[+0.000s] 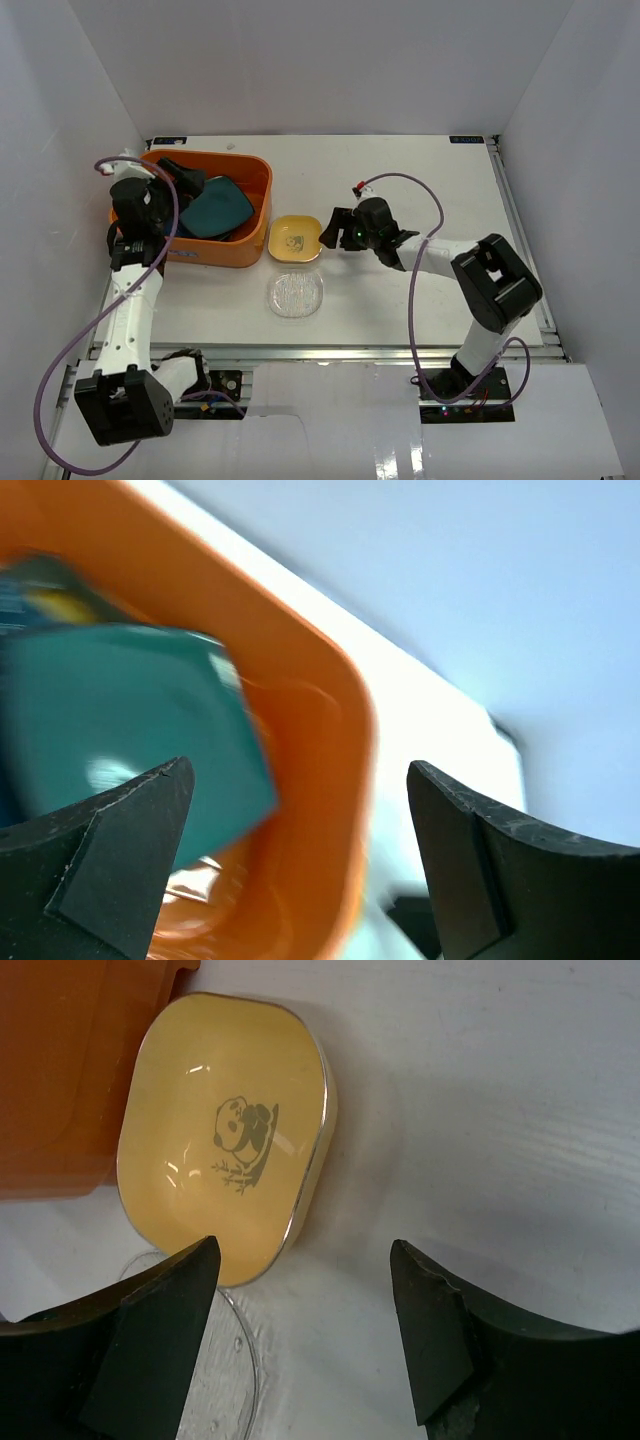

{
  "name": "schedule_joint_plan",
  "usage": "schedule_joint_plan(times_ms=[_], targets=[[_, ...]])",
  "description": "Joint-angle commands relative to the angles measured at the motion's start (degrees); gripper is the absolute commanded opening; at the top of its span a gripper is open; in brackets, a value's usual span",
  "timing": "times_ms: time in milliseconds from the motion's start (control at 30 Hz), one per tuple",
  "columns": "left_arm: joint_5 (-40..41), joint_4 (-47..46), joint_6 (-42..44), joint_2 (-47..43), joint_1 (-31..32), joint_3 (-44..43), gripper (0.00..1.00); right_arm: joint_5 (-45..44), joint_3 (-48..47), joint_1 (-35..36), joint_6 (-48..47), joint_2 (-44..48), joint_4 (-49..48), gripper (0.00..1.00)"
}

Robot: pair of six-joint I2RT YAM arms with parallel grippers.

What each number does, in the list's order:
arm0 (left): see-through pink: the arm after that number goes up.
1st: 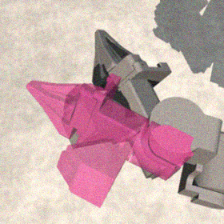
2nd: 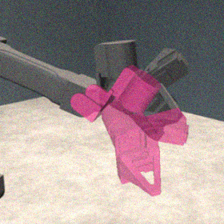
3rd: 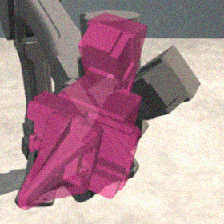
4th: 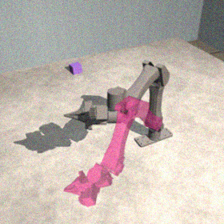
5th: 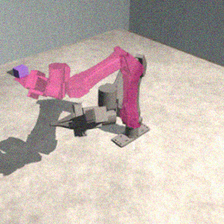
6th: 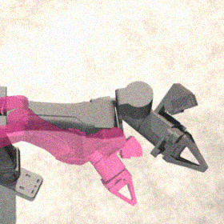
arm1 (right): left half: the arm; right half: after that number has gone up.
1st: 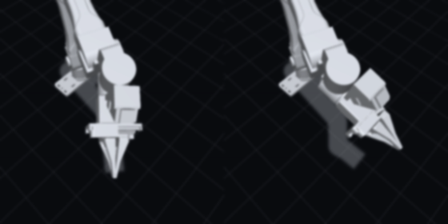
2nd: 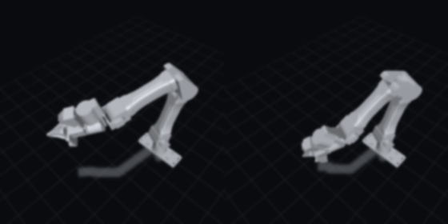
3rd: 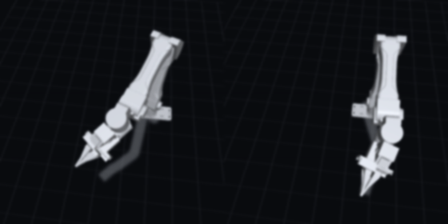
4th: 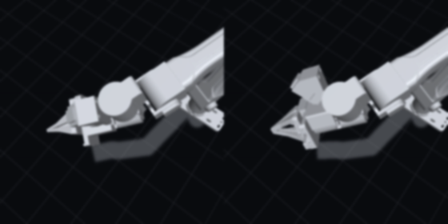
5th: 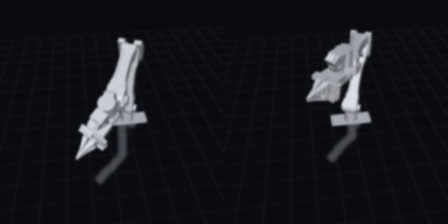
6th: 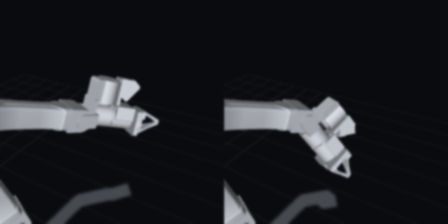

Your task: Place the plates into the plastic bin on the countertop

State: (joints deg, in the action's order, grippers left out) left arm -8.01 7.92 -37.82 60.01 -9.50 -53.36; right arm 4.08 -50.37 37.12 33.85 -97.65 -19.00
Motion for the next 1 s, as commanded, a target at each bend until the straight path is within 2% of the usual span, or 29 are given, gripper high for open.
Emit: schedule_joint_plan(times_ms=[0,133,200,233,300,333,400,433,567,633,767,867,933,967], targets=[[-14.91,-2.38,4.42,-1.74,5.87,-3.59,0.98,-3.55,-5.87,0.93,-0.62,-3.94,1.94,0.73],[-27.3,-3.18,7.67,-3.48,12.3,-2.28,0.98,-2.94,-11.84,1.2,0.78,-10.35,3.09,0.63],[-30.38,-3.09,9.95,-5.24,15.89,0.52,0.98,-3.11,-13.08,1.63,1.57,-11.77,3.1,0.51],[-31.01,-3.09,10.57,-6.3,17.04,1.76,0.98,-3.2,-13.7,1.72,2.01,-13.17,3.1,0.44],[-31.8,-2.91,12.85,-9.64,19.15,5.35,0.98,-2.67,-15.19,1.72,2.8,-14.32,3.27,0.37],[-31.19,-2.74,13.56,-10.78,19.69,6.51,0.98,-3.45,-15.37,1.72,3.59,-14.85,3.19,0.25],[-29.27,-2.91,14.71,-13.77,20.66,8.8,0.98,-4.16,-14.85,1.72,4.64,-14.24,2.57,0.11],[-29.43,-2.91,14.53,-14.21,20.75,8.63,0.98,-7.21,-13.8,1.72,4.91,-13.72,1.52,0.08],[-32.68,-6.77,11.9,-14.74,21.88,5.65,0.98,-11.98,-10.9,1.72,5.18,-9.16,0.37,0.08],[-33.21,-6.87,11.46,-14.48,22.68,2.14,0.98,-14.34,-9.58,1.81,3.61,-4.06,0.28,0.08],[-30.85,-7.39,11.63,-16.5,24.52,-0.69,0.98,-16.73,-10.18,1.9,-1.57,4.29,1.34,0.08],[-25.07,-7.48,12.07,-19.13,24.96,0.98,0.98,-16.21,-18.77,3.12,-6.14,4.4,4.83,0.08],[-21.45,-6.27,11.81,-19.75,25.32,1.77,0.98,-16.73,-27.73,4.27,-8.17,0.45,5.99,0.08],[-16.04,-4.43,11.46,-19.67,25.93,1.6,0.98,-16.47,-31.07,5.14,-8.88,-1.56,8.09,0.08]])
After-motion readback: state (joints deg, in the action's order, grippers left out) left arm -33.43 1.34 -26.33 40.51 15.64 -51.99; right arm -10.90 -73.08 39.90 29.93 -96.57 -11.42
